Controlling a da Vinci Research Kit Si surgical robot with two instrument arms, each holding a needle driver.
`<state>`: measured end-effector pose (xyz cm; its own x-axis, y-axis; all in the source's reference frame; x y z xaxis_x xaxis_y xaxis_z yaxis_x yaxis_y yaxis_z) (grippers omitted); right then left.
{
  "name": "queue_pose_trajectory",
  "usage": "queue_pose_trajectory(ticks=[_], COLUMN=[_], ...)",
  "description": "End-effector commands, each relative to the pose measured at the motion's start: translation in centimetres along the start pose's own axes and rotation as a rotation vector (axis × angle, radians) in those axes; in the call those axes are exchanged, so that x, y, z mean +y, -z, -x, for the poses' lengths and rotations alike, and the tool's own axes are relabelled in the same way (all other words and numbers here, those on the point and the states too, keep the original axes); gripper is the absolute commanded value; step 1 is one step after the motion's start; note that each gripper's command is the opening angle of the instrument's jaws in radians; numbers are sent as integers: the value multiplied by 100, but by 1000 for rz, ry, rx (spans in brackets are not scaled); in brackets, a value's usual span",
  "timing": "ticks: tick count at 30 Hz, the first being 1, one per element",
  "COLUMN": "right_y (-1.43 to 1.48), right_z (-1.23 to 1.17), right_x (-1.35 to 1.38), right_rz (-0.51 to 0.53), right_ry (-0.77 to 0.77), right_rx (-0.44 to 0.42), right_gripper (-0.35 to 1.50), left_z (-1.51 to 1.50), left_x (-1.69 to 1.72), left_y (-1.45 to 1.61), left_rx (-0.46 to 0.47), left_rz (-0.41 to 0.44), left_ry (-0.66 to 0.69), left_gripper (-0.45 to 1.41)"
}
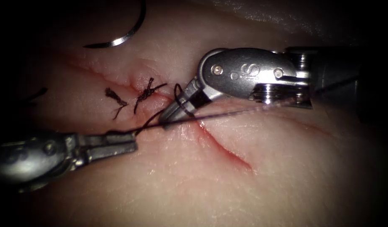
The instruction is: Wound Closure
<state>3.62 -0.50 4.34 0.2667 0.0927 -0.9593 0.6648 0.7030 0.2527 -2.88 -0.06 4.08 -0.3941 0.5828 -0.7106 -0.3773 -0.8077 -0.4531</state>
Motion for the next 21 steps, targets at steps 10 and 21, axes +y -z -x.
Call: queue_pose_trajectory(ticks=[10,21], right_y=[12,28], right_z=[26,49], right_x=[15,21], right_rz=[77,120], right_ry=[-43,-54], right_rx=[15,-2], right_gripper=[-35,-35], left_z=[-9,-29], left_x=[64,107], left_y=[18,58], left_rx=[-51,-62], left_rz=[46,80], left_ry=[1,6], left_gripper=[-45,-45])
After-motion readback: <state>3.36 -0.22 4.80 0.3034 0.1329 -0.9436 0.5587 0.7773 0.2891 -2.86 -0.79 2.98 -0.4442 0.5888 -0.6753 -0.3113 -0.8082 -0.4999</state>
